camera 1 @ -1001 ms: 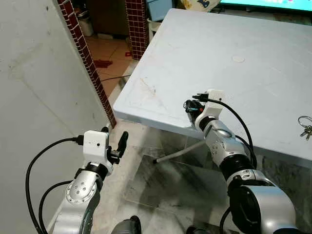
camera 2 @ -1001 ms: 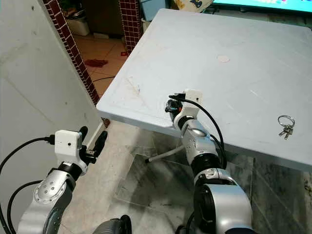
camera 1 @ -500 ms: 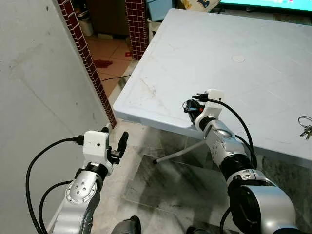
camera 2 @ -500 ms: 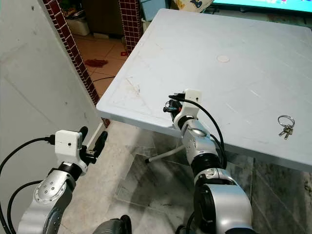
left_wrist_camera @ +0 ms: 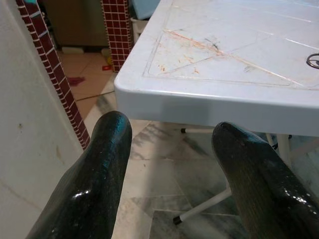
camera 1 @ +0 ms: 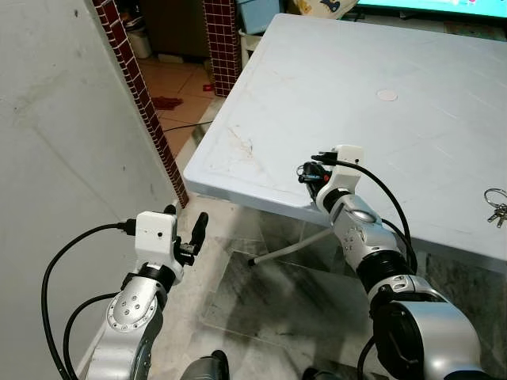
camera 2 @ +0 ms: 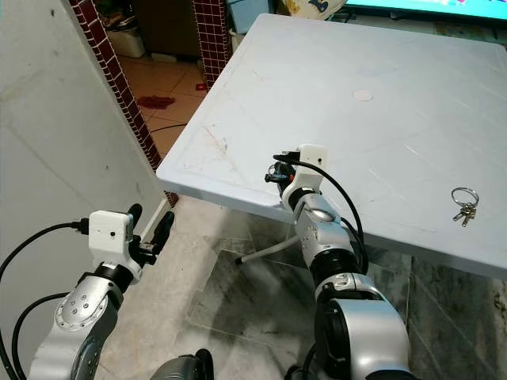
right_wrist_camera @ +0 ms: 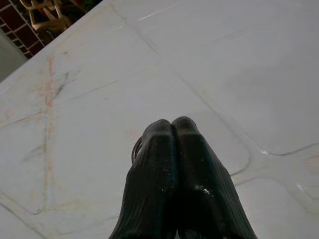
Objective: Hang keys on a hook
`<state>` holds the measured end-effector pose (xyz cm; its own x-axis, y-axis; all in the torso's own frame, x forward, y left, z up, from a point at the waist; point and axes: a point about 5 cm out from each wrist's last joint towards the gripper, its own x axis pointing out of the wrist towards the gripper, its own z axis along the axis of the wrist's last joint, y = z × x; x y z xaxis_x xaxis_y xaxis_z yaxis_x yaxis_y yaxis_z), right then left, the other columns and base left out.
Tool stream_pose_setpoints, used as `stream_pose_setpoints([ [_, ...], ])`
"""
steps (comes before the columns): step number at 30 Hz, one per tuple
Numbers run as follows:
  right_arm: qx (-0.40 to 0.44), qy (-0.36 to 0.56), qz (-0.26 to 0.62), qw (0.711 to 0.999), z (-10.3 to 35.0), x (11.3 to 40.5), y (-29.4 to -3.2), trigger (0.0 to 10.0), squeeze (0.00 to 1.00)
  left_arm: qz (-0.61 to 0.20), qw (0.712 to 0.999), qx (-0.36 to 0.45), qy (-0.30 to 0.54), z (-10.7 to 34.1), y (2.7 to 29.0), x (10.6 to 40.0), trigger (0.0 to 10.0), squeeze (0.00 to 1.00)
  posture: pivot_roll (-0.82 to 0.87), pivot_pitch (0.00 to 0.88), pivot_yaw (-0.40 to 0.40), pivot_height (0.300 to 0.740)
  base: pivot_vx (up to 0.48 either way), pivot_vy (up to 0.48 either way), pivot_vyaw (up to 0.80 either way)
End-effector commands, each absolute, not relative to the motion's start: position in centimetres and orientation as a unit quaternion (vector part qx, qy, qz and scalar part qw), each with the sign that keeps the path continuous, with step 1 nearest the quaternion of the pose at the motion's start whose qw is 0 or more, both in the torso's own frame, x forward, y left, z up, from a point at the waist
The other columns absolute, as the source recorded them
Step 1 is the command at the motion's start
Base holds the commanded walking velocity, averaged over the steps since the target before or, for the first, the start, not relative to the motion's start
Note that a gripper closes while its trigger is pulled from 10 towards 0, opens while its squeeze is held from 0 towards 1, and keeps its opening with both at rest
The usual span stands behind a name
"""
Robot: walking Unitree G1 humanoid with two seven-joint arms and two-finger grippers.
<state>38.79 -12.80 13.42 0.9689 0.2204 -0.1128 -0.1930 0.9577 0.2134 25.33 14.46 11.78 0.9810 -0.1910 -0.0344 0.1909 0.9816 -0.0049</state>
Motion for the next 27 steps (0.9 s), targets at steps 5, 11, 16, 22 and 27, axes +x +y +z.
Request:
stream_pose_setpoints([
  [5,0.033,0.005,0.1,0.994,14.5,38.5,-12.8,0.0,0.0,-0.086,0.996,0.002,0.019,11.5,14.5,25.5,10.0,0.0,0.13,0.151,0.033,0.74,0.0,0.0,0.0],
  [11,-0.026,-0.071,0.106,0.992,15.4,37.2,-12.1,0.0,0.0,-0.082,0.997,-0.001,0.007,11.7,14.3,26.3,10.0,0.0,0.11,0.133,0.033,0.74,0.0,0.0,0.0],
  [16,-0.068,-0.108,0.101,0.987,16.2,36.7,-12.2,0.0,0.0,-0.082,0.997,-0.003,0.001,11.9,14.2,26.7,10.0,0.0,0.1,0.124,0.039,0.74,0.0,0.0,0.0],
  [22,-0.053,-0.109,0.084,0.989,16.4,36.3,-12.5,0.0,0.0,-0.086,0.996,-0.003,-0.002,11.9,14.1,27.1,10.0,0.0,0.1,0.119,0.046,0.74,0.0,0.0,0.0],
  [27,-0.005,-0.084,0.061,0.995,15.9,36.4,-13.4,10.0,1.0,-0.088,0.996,-0.002,-0.003,11.8,14.2,27.1,10.0,0.0,0.1,0.121,0.05,0.74,0.0,0.0,0.0],
])
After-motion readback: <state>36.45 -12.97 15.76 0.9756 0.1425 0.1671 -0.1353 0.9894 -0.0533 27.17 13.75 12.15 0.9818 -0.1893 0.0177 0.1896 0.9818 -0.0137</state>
